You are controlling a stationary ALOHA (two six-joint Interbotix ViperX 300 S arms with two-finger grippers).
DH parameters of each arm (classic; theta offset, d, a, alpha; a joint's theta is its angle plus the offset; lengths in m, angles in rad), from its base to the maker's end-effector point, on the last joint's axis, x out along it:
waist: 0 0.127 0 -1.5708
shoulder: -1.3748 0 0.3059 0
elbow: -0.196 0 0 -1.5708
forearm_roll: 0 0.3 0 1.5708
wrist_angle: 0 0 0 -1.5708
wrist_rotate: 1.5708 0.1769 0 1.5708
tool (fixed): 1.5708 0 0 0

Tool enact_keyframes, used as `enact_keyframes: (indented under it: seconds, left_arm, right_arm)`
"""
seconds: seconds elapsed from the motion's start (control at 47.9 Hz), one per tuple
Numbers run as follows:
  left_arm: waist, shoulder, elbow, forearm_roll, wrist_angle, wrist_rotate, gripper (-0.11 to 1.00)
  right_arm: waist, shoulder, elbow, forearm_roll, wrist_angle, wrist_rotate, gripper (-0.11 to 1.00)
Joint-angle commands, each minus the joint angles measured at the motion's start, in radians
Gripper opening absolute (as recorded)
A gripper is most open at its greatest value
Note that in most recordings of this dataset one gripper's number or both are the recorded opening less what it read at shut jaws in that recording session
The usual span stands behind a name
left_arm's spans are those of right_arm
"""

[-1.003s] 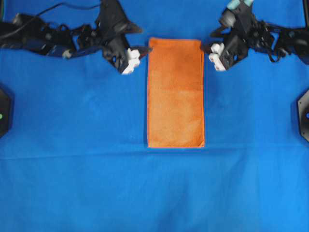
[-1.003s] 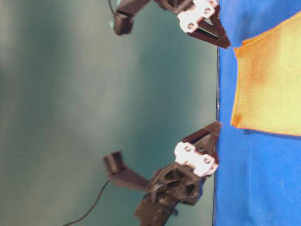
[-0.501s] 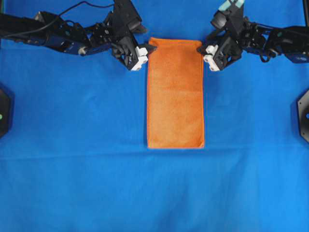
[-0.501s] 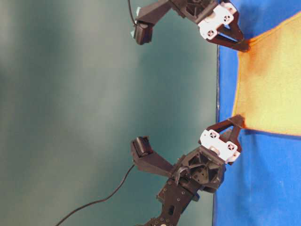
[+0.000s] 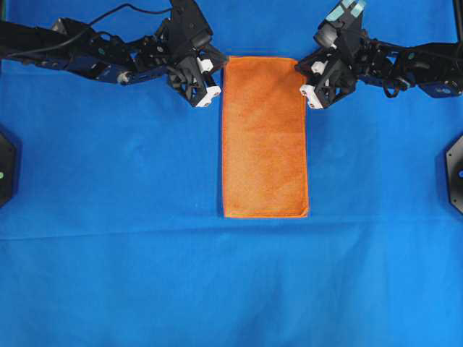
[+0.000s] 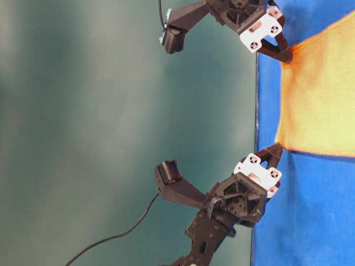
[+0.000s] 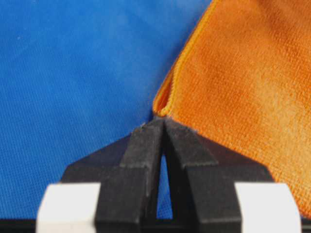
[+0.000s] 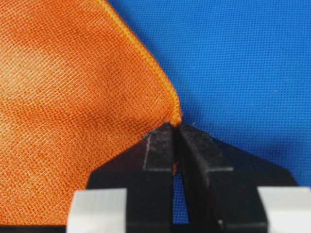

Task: Fold the orange towel.
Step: 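Grasp the top corners of the vertical strip with both grippers, then fold the top half down onto the bottom half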

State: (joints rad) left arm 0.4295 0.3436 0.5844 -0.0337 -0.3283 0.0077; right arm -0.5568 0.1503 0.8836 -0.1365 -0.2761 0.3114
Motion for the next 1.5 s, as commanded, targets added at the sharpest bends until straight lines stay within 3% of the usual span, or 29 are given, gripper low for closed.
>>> enact_keyframes:
  seconds: [0.0,0.564,1.003,1.233,1.483]
  left_arm:
    - [-0.003,-0.012,-0.017,0.003,-0.009,0.002,0.0]
    - [-0.006,-0.109,-0.012,0.003,0.011,0.005,0.0]
    - [-0.038,-0.114,-0.003,0.005,0.038,0.003,0.0]
    - [-0.126,-0.163,0.04,0.005,0.078,0.003,0.0]
    - [-0.265,-0.232,0.101,0.003,0.121,0.0,0.0]
  right_arm:
    - [0.009,-0.021,0.002,0.011,0.0,0.002,0.04]
    - [0.009,-0.147,0.002,0.009,0.032,-0.009,0.04]
    - [0.021,-0.152,0.008,0.008,0.032,-0.009,0.04]
    - [0.106,-0.224,0.057,0.015,0.032,0.005,0.04]
    - [0.249,-0.324,0.12,0.067,0.077,0.005,0.04]
